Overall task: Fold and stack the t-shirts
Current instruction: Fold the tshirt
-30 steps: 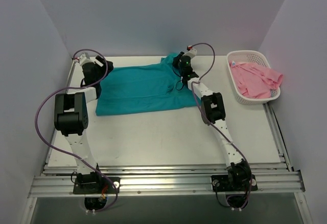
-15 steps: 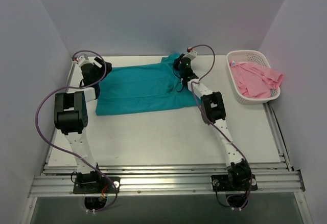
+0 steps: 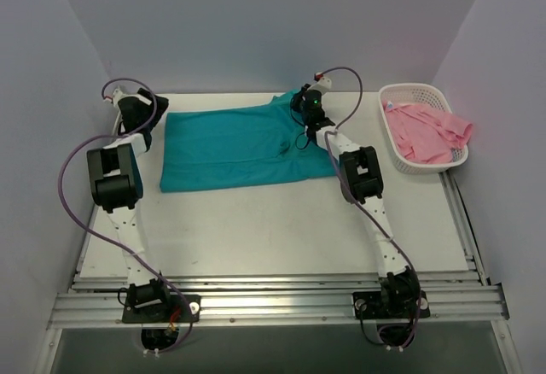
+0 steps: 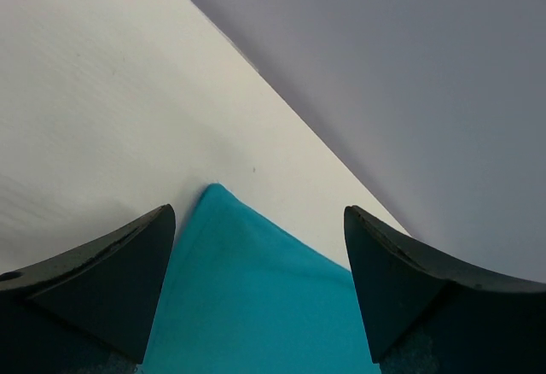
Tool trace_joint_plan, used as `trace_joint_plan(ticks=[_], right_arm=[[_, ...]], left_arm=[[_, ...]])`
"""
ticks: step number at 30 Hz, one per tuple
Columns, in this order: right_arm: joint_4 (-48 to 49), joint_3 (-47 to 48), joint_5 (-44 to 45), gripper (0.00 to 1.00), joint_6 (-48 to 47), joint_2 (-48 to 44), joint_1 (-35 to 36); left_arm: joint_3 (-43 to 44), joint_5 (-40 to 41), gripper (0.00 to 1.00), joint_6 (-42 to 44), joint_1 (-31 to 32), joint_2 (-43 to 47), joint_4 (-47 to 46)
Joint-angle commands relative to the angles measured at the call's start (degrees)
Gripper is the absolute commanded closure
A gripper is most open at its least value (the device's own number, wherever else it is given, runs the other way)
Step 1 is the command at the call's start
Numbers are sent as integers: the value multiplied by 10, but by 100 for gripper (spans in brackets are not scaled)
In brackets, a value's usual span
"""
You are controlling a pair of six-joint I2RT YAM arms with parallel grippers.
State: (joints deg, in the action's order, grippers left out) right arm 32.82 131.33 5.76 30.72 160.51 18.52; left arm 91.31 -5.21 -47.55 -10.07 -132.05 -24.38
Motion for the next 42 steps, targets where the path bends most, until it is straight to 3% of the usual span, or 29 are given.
trace_joint_plan(ticks=[1,7,19,26,30,34,39,40,42], right_arm=[[42,-26,0,100,-7,-65,-3],[63,-63,-6,100,12,-86,-9],[71,-82,-5,100,18,-91,-14],[71,-86,-6,100,16,-93,-15],[72,-90,-5,100,14,-95,-16],[73,-91,-5,100,14,-93,-17],[71,-89,-5,100,13,-91,-16],[70,-88,-4,100,12,-91,-16],[70,-88,-4,100,12,-91,-16]], left_arm=[[97,-20,11,-25,-8,-43,82],[257,-57,11,-32,-3,-137,200],[339,-73,14,-9,27,-183,295],[369,-72,30,4,44,-198,318],[369,-64,57,4,44,-204,316],[370,-59,75,6,44,-205,315],[362,-55,86,9,41,-200,311],[359,-54,95,11,41,-197,310],[357,-48,98,17,40,-192,310]])
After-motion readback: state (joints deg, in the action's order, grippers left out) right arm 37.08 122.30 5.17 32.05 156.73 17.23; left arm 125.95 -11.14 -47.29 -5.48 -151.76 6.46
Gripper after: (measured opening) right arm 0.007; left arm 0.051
